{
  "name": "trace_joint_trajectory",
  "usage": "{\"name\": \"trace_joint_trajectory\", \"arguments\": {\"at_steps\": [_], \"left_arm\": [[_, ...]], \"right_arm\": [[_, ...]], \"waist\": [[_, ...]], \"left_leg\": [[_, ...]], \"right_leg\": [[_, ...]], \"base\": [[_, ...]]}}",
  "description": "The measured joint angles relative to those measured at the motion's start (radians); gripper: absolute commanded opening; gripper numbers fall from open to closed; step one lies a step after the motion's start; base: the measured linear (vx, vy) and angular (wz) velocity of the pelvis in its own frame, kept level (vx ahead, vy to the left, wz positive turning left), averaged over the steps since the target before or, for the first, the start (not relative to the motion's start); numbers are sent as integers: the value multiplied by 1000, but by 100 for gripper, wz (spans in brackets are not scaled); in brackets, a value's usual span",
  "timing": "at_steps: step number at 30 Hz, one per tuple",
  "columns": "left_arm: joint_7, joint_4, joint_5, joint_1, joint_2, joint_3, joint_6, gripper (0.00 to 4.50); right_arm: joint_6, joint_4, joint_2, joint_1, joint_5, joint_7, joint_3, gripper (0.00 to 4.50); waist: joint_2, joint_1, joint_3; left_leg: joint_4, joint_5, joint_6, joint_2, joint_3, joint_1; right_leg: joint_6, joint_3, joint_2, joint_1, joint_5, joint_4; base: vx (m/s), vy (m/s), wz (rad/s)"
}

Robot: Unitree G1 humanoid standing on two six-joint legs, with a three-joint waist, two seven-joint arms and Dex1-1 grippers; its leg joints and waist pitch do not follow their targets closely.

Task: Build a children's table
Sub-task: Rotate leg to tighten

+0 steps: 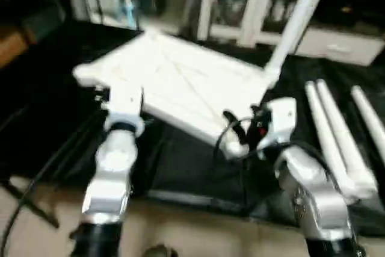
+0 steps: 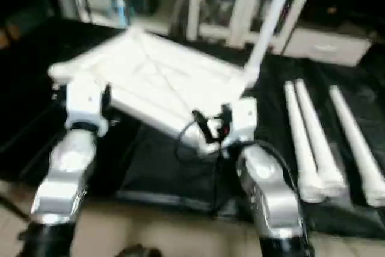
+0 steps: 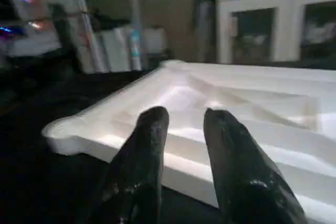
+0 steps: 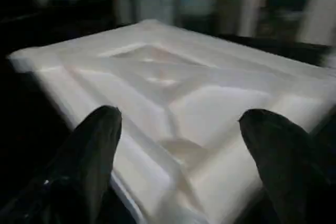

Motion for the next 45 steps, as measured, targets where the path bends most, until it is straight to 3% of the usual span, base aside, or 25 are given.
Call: {"name": "trace_joint_trajectory", "arguments": {"at_steps": [1, 2, 3, 5, 7, 12, 15, 20, 23, 24, 25, 26, 27, 28, 30, 31, 32, 33, 34, 35, 36, 38, 40, 42, 45], "left_arm": [[0, 14, -5, 2, -11, -17, -6, 144], [-2, 22, -6, 3, -11, -37, -16, 144], [-10, 31, -5, 7, 2, -53, -26, 144], [-27, 31, -6, 20, 27, -54, -39, 144], [-54, 7, -11, 43, 49, -43, -45, 144], [-97, -61, -35, 87, 67, -31, -79, 144], [-82, -66, -61, 117, 54, -5, -78, 144], [-42, -66, -52, 118, 34, 2, -76, 144], [-20, -65, -34, 116, 29, 1, -71, 144], [-10, -64, -26, 111, 30, 2, -69, 144], [-7, -63, -23, 106, 31, 1, -68, 144], [-7, -57, -23, 102, 32, 1, -68, 144], [-6, -50, -22, 102, 33, 0, -68, 144], [-6, -50, -22, 101, 34, -2, -67, 144], [-6, -49, -15, 101, 36, -11, -68, 144], [-6, -48, -9, 102, 36, -13, -66, 144], [-6, -48, -4, 100, 36, -19, -64, 144], [-9, -48, -4, 100, 32, -27, -60, 144], [-13, -48, -4, 96, 32, -36, -59, 144], [-18, -47, -6, 86, 32, -40, -59, 144], [-25, -48, -10, 74, 38, -38, -59, 144], [-40, -48, -27, 69, 47, -27, -58, 144], [-56, -47, -42, 70, 60, -13, -53, 144], [-73, -47, -54, 68, 59, -10, -52, 144], [-88, -47, -58, 68, 52, -31, -52, 144]], "right_arm": [[0, -2, -11, 15, -2, -4, -8, 394], [0, -3, -18, 15, -3, -6, -11, 394], [0, -11, -17, 23, -3, -4, -6, 394], [0, -28, -18, 27, -3, 7, 7, 394], [0, -57, -29, 35, -2, 13, 0, 394], [0, -59, -45, 69, 0, 13, -31, 394], [0, -55, -45, 65, -3, -13, -31, 394], [0, -42, -43, 37, -34, -17, -7, 394], [0, -35, -39, 30, -40, -17, 5, 394], [0, -34, -38, 26, -40, -19, 5, 394], [0, -31, -38, 22, -39, -20, 5, 394], [0, -24, -36, 18, -37, -20, 4, 394], [0, -18, -33, 13, -36, -21, 5, 394], [-1, -18, -33, 11, -36, -21, 4, 394], [-1, -18, -31, 8, -36, -26, -2, 394], [-2, -16, -24, 4, -34, -35, -9, 394], [-3, -15, -22, 4, -33, -43, -20, 394], [-3, -13, -24, 5, -34, -54, -34, 394], [-3, -13, -29, 4, -36, -58, -38, 394], [-3, -15, -33, 4, -37, -58, -38, 394], [-3, -14, -33, 5, -38, -57, -38, 394], [1, -14, -28, 15, -37, -53, -23, 394], [4, -15, -21, 15, -32, -39, -3, 394], [10, -16, -26, 22, -30, -35, -5, 394], [29, -16, -17, 29, -16, -36, -19, 394]], "waist": [[5, -5, 7], [14, -19, 14], [22, -47, 18], [19, -80, 18], [21, -97, 19], [13, -96, 23], [13, -87, 24], [10, -77, 25], [10, -82, 24], [10, -90, 24], [11, -107, 24], [10, -121, 24], [7, -133, 24], [2, -138, 22], [-13, -135, 17], [-17, -123, 17], [-21, -98, 19], [-32, -77, 24], [-35, -66, 24], [-32, -58, 23], [-13, -50, 20], [-7, -56, 18], [-10, -64, 17], [-9, -55, 20], [-1, -54, 25]], "left_leg": [[7, -18, 26, 20, -13, 23], [-4, -32, 58, 44, -15, 34], [-12, -20, 97, 59, -6, 29], [-26, -6, 123, 53, -4, 32], [-43, -5, 120, 51, 1, 34], [-103, 8, 108, 56, 44, 55], [-122, 44, 116, 64, 55, 62], [-123, 58, 123, 72, 70, 60], [-123, 62, 125, 75, 69, 55], [-121, 62, 127, 73, 51, 46], [-118, 68, 132, 64, 17, 34], [-116, 71, 132, 55, -17, 29], [-115, 74, 128, 43, -53, 29], [-116, 77, 125, 31, -77, 29], [-135, 91, 139, 2, -132, 28], [-130, 82, 158, 11, -119, 25], [-56, 49, 208, 32, -65, 6], [24, 37, 219, 36, -7, 0], [11, 37, 219, 27, 19, 13], [-26, 37, 219, 16, 32, 30], [-89, 14, 204, 22, 30, 51], [-97, 28, 166, 44, 28, 50], [-83, 29, 157, 44, 28, 48], [-84, 30, 153, 40, 35, 44], [-113, 47, 114, 54, 49, 64]], "right_leg": [[3, -2, -1, 2, 6, 2], [9, -15, -4, 2, 13, 4], [12, -18, 3, -1, 22, -7], [21, 8, 10, -7, 45, -16], [20, 11, 7, -8, 61, -29], [18, 14, -5, -11, 73, -50], [16, 13, -4, -14, 74, -49], [12, 17, -4, -21, 77, -49], [17, 33, 8, -23, 81, -58], [16, 32, 13, -23, 81, -58], [8, 30, 21, -22, 76, -52], [-25, 35, 30, -28, 58, -35], [-84, 49, 39, -29, 26, 8], [-118, 68, 44, -30, 1, 27], [-122, 67, 49, -25, -24, 34], [-115, 65, 61, -20, -17, 19], [-78, 61, 63, -13, -2, 4], [-50, 63, 64, -5, 7, -6], [-48, 61, 66, -5, 11, -12], [-44, 59, 74, -9, 18, -19], [-41, 49, 97, -12, 29, -34], [-31, 37, 100, -26, 34, -28], [-11, 88, 86, -57, 16, 23], [-16, 93, 71, -58, 12, 34], [-19, 87, 73, -42, 30, 3]], "base": [[-36, 44, -25], [-121, 78, -17], [-121, 78, -17], [-102, 60, -18], [-97, 14, -16], [-46, -38, -1], [-14, -26, 1], [0, 0, 0], [0, 0, 0], [0, 0, 0], [15, -52, 35], [19, -113, 62], [19, -113, 62], [14, -172, 64], [-9, -210, 60], [-12, -219, 34], [-3, -202, 1], [-3, -202, 1], [-7, -183, 1], [-5, -147, 5], [-5, -147, 5], [2, -91, 8], [-12, -73, 7], [0, 0, 0], [-61, 0, 4]]}}
